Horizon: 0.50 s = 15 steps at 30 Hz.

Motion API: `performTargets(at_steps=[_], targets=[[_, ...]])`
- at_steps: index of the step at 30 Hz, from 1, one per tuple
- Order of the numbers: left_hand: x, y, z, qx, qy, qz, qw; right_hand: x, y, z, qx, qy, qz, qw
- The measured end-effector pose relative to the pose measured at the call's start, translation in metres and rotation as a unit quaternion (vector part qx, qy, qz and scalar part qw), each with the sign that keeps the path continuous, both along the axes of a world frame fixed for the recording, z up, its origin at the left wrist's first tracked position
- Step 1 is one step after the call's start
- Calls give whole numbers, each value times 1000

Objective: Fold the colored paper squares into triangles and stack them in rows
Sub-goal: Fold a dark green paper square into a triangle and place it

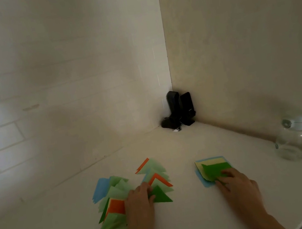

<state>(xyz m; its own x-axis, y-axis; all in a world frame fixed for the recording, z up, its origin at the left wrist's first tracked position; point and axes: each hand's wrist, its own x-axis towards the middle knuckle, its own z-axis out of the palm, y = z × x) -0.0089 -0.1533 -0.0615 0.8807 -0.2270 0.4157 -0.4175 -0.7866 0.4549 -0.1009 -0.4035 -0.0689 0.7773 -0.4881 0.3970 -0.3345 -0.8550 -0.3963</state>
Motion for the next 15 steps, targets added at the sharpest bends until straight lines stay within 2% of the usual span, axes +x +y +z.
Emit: performTargets(at_steps=[6, 10, 13, 15], targets=[[11, -3, -9, 0, -37, 16, 999, -1, -4, -7, -73, -53, 2, 996], [4, -7, -7, -27, -55, 24, 998, -8, -3, -3, -61, -93, 3, 994], [-15, -8, 2, -64, -83, -44, 994, -19, 5, 4, -53, -157, 8, 986], [-31, -7, 6, -86, -99, -113, 985, -25, 18, 10, -81, -196, 47, 976]])
